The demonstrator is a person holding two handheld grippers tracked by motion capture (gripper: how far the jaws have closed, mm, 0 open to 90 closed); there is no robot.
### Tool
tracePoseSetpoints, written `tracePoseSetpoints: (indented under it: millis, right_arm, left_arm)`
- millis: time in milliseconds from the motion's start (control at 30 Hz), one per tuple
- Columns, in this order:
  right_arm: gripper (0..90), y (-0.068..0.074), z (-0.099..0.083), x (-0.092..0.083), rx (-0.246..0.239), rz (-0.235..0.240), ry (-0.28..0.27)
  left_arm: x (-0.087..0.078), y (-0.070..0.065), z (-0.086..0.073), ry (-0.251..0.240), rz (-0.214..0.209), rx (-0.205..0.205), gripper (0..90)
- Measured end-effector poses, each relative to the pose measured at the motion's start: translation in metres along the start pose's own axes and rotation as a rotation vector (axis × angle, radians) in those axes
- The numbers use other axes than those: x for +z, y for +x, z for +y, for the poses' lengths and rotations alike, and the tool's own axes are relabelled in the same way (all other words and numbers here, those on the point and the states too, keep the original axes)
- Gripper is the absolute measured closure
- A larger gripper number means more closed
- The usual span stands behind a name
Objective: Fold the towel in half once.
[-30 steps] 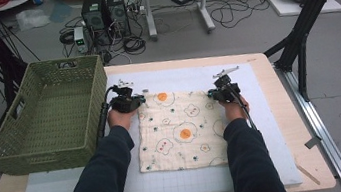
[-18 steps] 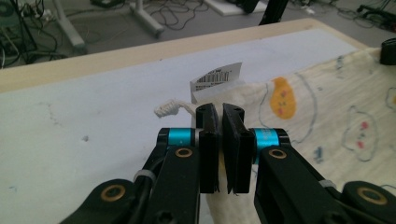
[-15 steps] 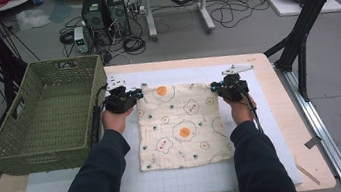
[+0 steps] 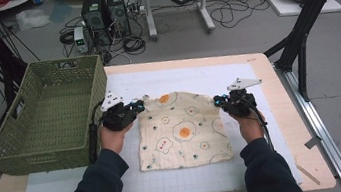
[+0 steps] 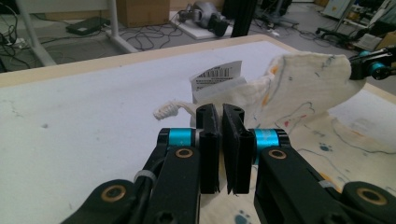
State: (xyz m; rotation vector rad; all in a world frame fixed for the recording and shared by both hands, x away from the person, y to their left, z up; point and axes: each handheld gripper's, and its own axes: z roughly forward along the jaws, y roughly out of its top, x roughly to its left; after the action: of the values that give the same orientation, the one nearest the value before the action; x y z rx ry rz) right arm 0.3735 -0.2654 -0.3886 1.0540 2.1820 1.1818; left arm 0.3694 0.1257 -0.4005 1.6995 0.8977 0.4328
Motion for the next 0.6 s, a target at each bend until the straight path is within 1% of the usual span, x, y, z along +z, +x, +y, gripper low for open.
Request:
tracePoseSetpoints:
  millis: [33,67,100,167,300,433,467,533,600]
  right_arm:
    - [86.0,0.003,0.000,-0.003,-0.004,0.001,-0.012]
    - [86.0,0.006,-0.001,-0.005,-0.010,0.001,-0.010]
    - [86.0,0.008,-0.003,-0.007,-0.017,0.001,-0.007]
    - [86.0,0.011,-0.008,-0.011,-0.018,-0.002,-0.003]
    - [86.0,0.012,-0.017,-0.020,0.023,0.003,-0.021]
    - [86.0,0.017,-0.023,-0.027,0.016,0.012,-0.020]
    - [86.0,0.018,-0.025,-0.028,0.015,0.020,-0.026]
    - [85.9,0.023,-0.028,-0.031,0.004,0.026,-0.028]
    - [86.0,0.027,-0.031,-0.034,-0.006,0.034,-0.025]
  left_arm:
    - [-0.002,-0.002,-0.002,-0.005,-0.002,0.009,84.9]
    - [-0.004,-0.004,-0.004,-0.008,-0.002,0.007,84.9]
    - [-0.006,-0.005,-0.006,-0.015,-0.006,-0.004,84.9]
    - [-0.009,-0.007,-0.009,-0.021,-0.012,-0.009,84.9]
    - [-0.017,-0.011,-0.014,-0.028,-0.024,-0.014,84.9]
    - [-0.025,-0.017,-0.021,-0.014,-0.038,0.017,84.9]
    - [-0.027,-0.018,-0.023,-0.016,-0.042,0.023,84.9]
    - [-0.031,-0.020,-0.027,-0.016,-0.047,0.028,84.9]
    - [-0.034,-0.019,-0.031,-0.004,-0.050,0.036,84.8]
